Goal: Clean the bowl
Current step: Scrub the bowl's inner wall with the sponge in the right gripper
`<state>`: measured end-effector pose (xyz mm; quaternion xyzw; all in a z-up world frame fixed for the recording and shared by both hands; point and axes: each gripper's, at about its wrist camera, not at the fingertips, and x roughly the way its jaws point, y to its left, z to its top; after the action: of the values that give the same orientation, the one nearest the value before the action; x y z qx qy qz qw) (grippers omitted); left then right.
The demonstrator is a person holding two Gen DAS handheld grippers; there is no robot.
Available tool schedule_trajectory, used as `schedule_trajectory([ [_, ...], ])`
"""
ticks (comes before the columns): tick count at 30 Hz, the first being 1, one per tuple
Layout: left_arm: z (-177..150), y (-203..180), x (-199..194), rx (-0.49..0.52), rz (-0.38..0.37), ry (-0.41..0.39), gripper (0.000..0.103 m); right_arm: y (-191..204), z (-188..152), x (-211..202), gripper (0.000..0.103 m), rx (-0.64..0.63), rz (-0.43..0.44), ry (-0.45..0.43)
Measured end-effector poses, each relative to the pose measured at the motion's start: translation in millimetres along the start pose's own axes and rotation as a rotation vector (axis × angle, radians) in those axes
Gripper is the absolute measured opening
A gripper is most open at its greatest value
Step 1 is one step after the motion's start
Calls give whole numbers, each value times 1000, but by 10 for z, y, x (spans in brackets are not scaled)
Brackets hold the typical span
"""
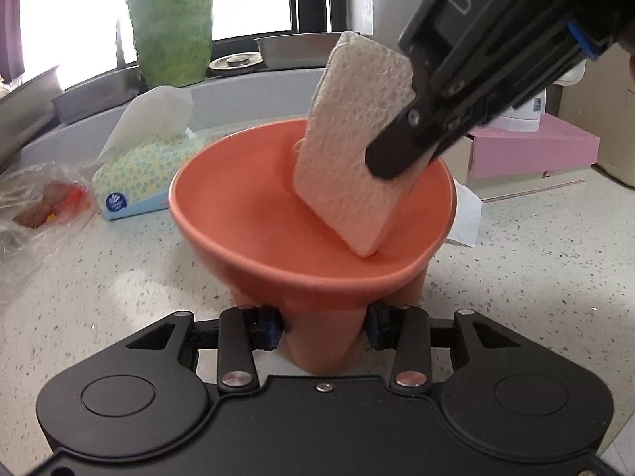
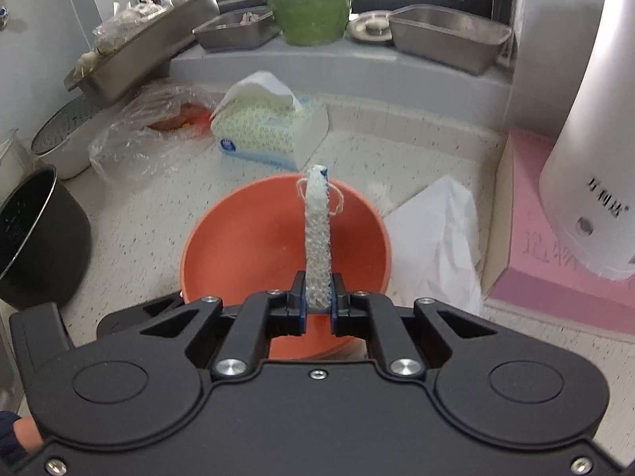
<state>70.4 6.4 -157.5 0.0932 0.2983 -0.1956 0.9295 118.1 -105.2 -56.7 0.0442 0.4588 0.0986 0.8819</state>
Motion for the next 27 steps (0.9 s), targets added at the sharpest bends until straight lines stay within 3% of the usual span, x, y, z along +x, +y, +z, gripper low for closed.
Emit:
schedule_trajectory([
  [11, -25, -14, -11, -25, 10, -11, 38, 65, -166, 48, 12, 17, 15, 43],
  [22, -41, -35, -14, -42, 28, -20, 39, 275, -231, -62, 12, -97, -6, 1],
  [27, -50, -18, -12, -45, 23, -20, 39, 314, -178, -125, 12, -118, 60, -5],
])
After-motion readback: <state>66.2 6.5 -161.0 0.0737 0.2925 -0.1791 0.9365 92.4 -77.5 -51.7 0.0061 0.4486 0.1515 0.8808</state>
